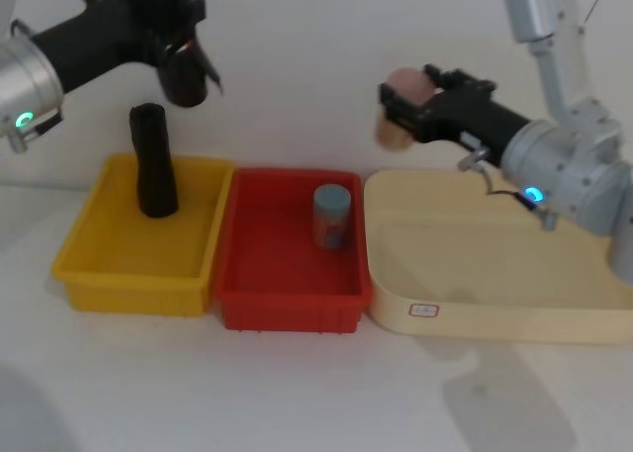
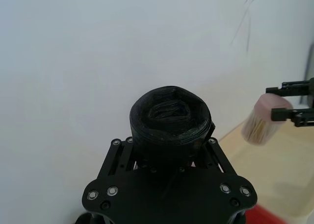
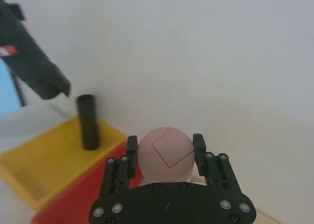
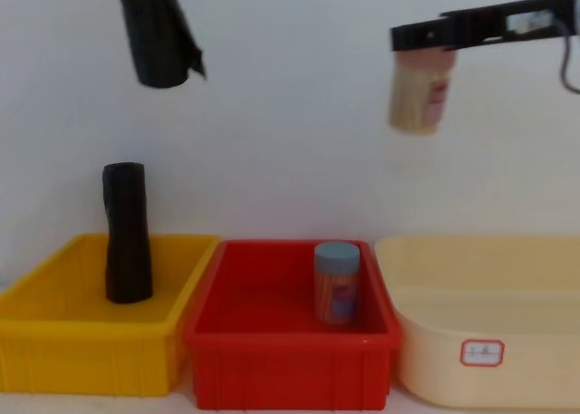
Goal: Pick up the garbage bag with the one hand and transfer it to the other hand.
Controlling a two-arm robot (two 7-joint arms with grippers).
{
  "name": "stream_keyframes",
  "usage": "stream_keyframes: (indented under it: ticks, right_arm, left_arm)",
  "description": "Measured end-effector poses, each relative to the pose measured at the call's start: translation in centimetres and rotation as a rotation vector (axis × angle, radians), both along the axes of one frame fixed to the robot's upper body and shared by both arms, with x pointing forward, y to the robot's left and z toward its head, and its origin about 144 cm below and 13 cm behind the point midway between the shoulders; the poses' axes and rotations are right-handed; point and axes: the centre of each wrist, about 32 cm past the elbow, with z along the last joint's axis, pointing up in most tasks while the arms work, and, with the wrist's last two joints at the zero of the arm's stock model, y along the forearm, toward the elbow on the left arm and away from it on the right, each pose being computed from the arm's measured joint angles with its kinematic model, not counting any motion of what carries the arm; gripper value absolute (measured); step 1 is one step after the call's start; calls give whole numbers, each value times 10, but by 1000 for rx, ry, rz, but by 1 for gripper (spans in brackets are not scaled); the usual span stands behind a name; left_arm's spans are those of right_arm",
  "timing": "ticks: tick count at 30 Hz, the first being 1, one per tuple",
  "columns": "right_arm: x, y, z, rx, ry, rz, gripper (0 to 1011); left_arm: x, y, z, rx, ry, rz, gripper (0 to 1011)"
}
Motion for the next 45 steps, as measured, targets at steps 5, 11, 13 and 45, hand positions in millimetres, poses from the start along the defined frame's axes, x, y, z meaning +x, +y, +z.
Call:
stream_keyframes:
  ticks: [5,11,13,45]
  right_arm:
    - [-1,-17,6,-18,-1,-69,647]
    - [3,-36,4,-39,33,-153,648]
    - [4,-40,2,-43,47,-172,647]
    - [38,-76,-67,6,268,-339,648]
  left_arm:
    - [9,-12,8,-32,-17,-46,446]
    - [22,-27,11,-65,5,-97,446]
    - [25,-31,10,-72,18,-110,446]
    - [103,-125,-23,-58,375,-361,446]
